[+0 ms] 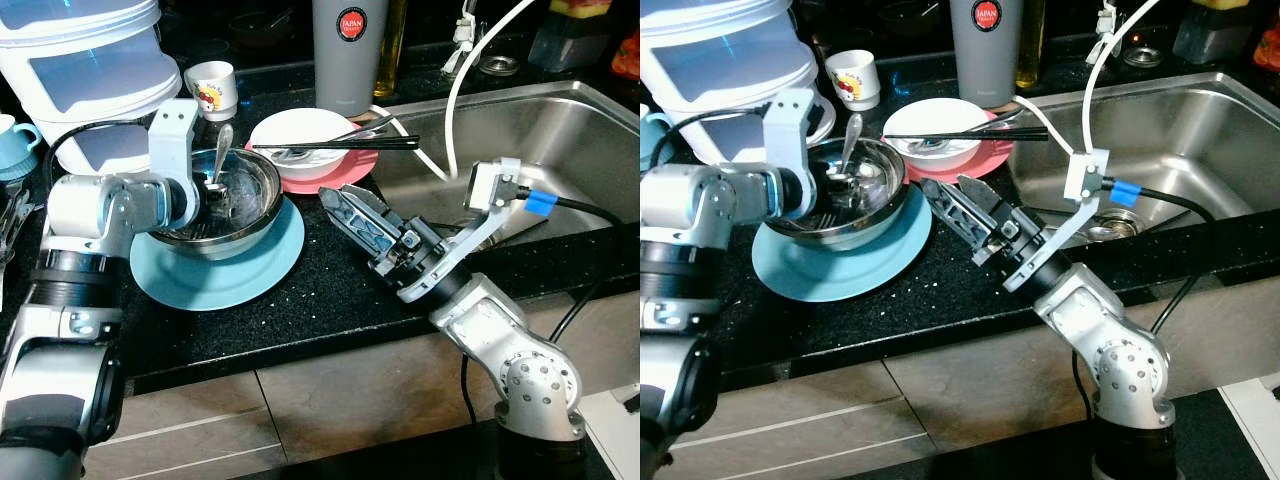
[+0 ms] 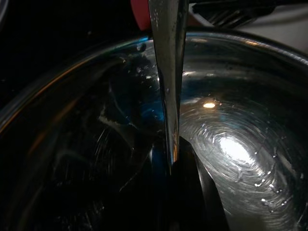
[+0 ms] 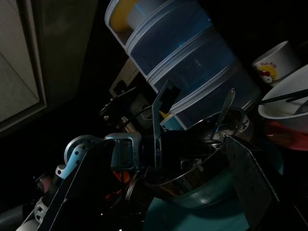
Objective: Kitchen organization
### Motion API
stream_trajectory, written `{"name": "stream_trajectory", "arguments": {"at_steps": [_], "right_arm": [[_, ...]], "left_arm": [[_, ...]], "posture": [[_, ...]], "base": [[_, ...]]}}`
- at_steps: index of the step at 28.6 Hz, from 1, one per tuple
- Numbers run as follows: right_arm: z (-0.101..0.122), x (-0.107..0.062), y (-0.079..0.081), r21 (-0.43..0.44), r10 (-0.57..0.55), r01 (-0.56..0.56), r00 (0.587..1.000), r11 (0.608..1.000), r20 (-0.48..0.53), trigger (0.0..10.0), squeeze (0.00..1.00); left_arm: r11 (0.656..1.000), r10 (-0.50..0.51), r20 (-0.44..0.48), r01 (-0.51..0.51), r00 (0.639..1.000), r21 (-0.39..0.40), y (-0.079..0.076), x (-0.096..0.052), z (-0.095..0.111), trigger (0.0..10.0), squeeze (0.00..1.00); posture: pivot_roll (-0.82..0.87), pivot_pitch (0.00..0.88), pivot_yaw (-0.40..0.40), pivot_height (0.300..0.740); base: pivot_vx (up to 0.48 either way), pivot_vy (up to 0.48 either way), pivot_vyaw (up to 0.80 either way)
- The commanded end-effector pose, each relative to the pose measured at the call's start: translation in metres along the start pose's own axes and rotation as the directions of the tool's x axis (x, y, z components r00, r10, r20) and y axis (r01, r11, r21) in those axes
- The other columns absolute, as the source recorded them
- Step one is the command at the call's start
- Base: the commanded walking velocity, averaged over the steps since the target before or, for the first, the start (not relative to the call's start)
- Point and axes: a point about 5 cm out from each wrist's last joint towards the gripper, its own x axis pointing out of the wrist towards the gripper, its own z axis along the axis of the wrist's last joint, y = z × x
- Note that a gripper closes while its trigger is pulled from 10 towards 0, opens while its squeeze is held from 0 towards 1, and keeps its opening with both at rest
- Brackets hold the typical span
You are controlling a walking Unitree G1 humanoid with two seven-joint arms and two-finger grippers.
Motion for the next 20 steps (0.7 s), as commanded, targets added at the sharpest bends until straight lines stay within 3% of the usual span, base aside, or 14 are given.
{"name": "stream_trajectory", "arguments": {"at_steps": [1,7,10,11,14,20], "right_arm": [[0.003,0.002,0.003,-0.019,0.007,-0.007,1.0,1.0,0.007,10.0,0.0],[0.003,0.002,0.002,-0.018,0.003,-0.003,1.0,1.0,0.012,10.0,0.0],[0.003,0.003,0.001,-0.012,0.008,-0.008,1.0,1.0,0.021,10.0,0.0],[0.003,0.003,0.001,-0.012,0.008,-0.008,1.0,1.0,0.021,10.0,0.0],[0.005,0.004,-0.003,0.001,-0.02,0.02,0.999,1.0,0.049,10.0,0.0],[0.008,0.007,-0.01,0.008,-0.047,0.047,0.996,0.999,0.076,10.0,0.0]], "left_arm": [[1.0,0.012,-0.052,-0.012,0.999,-0.004,0.005,0.002,-0.009,0.0,0.0],[1.0,-0.003,-0.023,0.003,1.0,-0.013,0.004,0.0,-0.005,0.0,0.0],[0.999,-0.022,0.093,0.025,0.995,-0.031,0.0,-0.007,0.013,0.0,0.0],[0.999,-0.022,0.093,0.025,0.995,-0.031,0.0,-0.007,0.013,0.0,0.0],[0.985,-0.129,0.304,0.157,0.944,-0.07,-0.016,-0.027,0.041,0.0,0.0],[0.963,-0.191,0.435,0.254,0.88,-0.092,-0.029,-0.043,0.044,0.0,0.0]], "posture": [[0.05,0.106,0.111,0.74],[0.05,0.094,0.106,0.74],[0.05,0.08,0.105,0.74],[0.05,0.08,0.105,0.74],[0.05,0.06,0.1,0.74],[0.05,0.042,0.094,0.74]], "base": [[0.0,0.0,0.0],[0.0,0.0,0.0],[0.0,0.0,0.0],[0.0,0.0,0.0],[0.0,0.0,0.0],[0.0,0.0,0.0]]}}
